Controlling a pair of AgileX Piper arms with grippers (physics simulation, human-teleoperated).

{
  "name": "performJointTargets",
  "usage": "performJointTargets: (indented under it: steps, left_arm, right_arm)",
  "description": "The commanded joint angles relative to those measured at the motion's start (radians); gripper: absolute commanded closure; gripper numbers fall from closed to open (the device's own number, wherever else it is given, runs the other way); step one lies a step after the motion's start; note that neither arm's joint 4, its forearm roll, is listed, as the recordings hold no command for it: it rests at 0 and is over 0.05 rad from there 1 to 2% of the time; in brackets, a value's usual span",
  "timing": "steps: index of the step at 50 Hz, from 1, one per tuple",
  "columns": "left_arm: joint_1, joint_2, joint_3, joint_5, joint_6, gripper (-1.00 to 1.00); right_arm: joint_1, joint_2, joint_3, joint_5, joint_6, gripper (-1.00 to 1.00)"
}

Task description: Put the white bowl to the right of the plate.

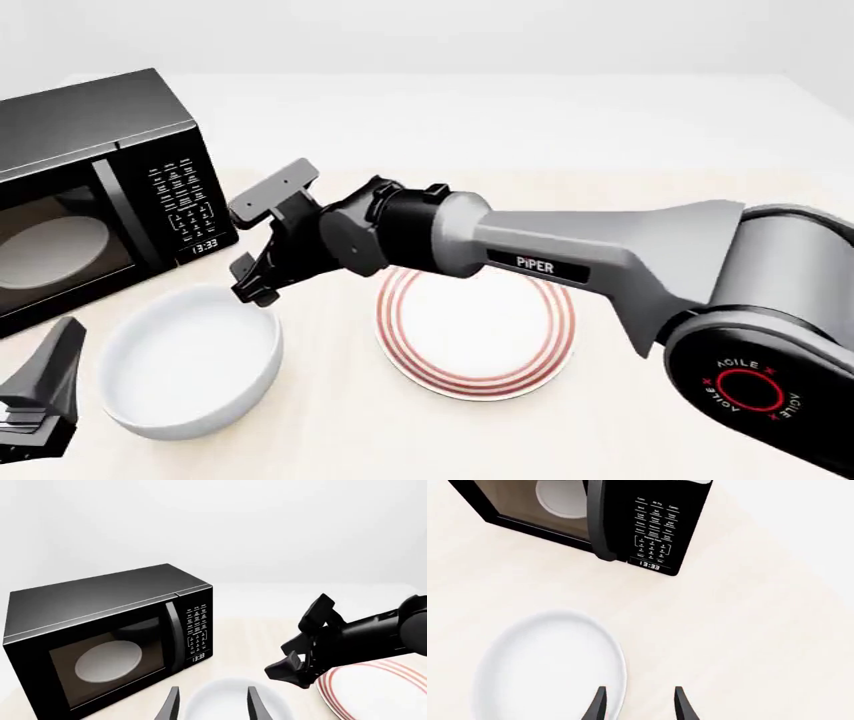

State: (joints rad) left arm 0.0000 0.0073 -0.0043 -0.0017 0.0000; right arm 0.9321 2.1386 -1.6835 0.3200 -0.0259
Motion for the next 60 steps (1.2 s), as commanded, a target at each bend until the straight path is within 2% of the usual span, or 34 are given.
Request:
performJointTargets:
  steps: [1, 60]
  left_arm:
    - [0.000, 0.000, 0.000, 0.000, 0.000, -1.00]
    - [0.000, 0.000, 0.000, 0.000, 0.000, -1.00]
  right_arm:
    - [0.019, 0.042, -0.032, 0.001, 0.023, -1.00]
    - [0.036, 0.130, -0.019, -0.044, 0.104, -1.00]
